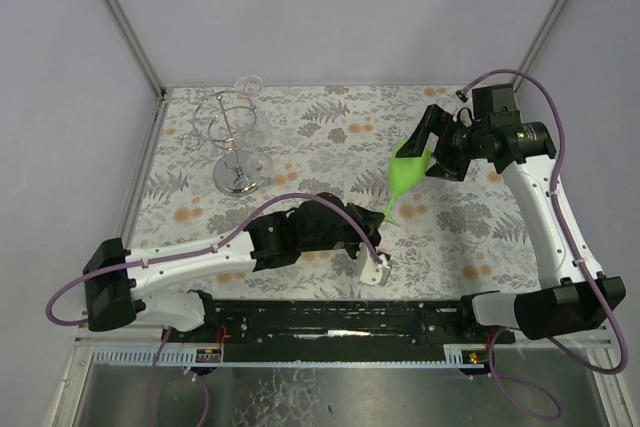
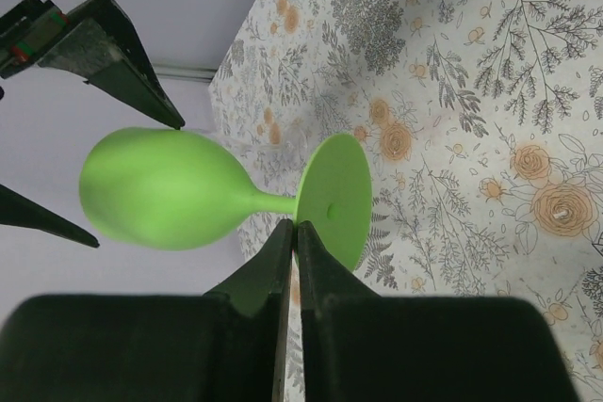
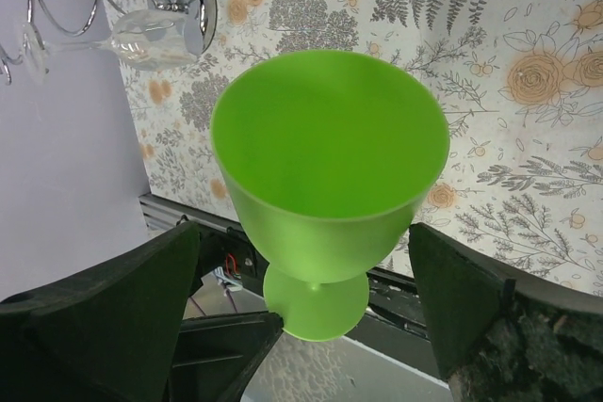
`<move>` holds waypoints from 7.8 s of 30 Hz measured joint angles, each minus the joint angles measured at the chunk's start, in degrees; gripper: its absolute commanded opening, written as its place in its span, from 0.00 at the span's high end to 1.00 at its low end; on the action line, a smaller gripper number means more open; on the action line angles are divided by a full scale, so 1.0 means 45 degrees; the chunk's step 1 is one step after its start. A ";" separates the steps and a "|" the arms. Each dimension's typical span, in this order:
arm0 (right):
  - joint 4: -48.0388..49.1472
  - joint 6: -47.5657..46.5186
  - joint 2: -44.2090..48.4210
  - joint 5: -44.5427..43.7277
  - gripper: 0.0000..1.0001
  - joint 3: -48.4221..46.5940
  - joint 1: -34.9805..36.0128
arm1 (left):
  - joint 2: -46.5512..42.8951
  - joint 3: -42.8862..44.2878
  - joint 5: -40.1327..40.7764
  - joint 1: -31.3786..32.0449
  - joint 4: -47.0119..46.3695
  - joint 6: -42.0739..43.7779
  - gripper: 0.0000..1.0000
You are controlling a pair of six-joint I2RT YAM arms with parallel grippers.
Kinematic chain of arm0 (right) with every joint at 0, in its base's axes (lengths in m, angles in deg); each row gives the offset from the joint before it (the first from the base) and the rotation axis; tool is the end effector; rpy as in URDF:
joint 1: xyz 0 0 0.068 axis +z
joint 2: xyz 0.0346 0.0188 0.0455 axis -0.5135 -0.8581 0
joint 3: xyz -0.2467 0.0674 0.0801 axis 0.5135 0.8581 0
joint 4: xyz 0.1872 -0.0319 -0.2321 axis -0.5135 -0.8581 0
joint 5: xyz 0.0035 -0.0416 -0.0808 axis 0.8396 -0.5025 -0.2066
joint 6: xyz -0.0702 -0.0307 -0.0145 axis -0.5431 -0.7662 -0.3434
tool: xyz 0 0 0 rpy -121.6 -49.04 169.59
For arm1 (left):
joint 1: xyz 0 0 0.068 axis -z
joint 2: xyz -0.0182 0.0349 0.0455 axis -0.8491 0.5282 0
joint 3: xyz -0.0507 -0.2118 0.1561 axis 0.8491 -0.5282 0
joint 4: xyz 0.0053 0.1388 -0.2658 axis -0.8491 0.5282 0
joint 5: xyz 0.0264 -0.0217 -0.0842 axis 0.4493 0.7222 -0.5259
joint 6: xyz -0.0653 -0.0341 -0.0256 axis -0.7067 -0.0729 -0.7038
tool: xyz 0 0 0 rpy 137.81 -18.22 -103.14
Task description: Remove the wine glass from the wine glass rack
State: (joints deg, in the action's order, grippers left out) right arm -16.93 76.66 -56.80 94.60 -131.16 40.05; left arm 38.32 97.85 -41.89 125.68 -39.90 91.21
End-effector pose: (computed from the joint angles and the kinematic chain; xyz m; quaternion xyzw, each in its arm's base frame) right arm 0.3107 0.0786 0.3772 0.1259 0.8952 0.3300 0.2720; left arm 0.1347 -0.3496 0.2801 0.7850 0.2679 -0.0462 0.5566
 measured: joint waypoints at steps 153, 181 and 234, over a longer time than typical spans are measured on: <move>1.6198 -0.4755 -0.8442 -1.5654 0.01 0.2025 0.4046 | 0.2739 1.0754 -0.3220 -0.9889 0.5119 -1.7170 0.21; 1.5266 -0.4075 -0.2079 -1.3270 0.01 0.4095 0.4080 | 0.2667 1.0516 -0.3230 -1.0550 0.4891 -1.7869 0.20; 1.2784 0.8335 -1.4736 0.1341 0.17 -1.1832 0.4877 | 0.0695 0.7941 -0.2866 -1.4892 0.4653 -1.9307 0.04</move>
State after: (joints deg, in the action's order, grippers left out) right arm 40.60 114.16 -123.11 100.63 -184.40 61.99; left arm 41.45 133.59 -54.78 58.67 -18.96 4.33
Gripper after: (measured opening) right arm 0.847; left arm 0.961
